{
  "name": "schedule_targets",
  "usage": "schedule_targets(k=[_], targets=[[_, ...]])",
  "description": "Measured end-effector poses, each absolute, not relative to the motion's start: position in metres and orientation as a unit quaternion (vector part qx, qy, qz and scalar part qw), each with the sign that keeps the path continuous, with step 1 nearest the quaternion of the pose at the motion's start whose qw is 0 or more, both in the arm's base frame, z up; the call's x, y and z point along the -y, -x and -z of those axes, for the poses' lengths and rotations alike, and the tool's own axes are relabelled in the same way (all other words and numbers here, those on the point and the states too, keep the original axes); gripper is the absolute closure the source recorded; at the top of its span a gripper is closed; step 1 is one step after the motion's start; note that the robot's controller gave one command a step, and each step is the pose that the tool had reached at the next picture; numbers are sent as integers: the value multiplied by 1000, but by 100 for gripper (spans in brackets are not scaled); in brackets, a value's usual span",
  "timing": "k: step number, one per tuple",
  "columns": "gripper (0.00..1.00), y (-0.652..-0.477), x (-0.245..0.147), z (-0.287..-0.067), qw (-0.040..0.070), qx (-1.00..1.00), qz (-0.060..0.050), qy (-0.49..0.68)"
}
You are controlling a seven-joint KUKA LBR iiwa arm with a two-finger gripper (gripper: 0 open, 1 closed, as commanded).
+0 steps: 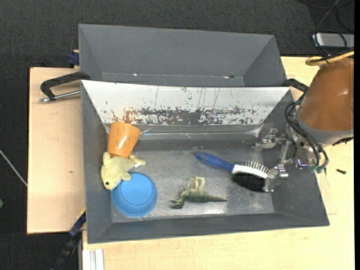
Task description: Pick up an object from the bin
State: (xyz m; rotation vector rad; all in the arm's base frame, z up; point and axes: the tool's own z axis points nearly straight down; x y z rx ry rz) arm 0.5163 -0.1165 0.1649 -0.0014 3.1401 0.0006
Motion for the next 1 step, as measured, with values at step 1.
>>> schedule_targets(k=[1], targets=[[0, -524, 75, -80, -3, -999, -2, -37]])
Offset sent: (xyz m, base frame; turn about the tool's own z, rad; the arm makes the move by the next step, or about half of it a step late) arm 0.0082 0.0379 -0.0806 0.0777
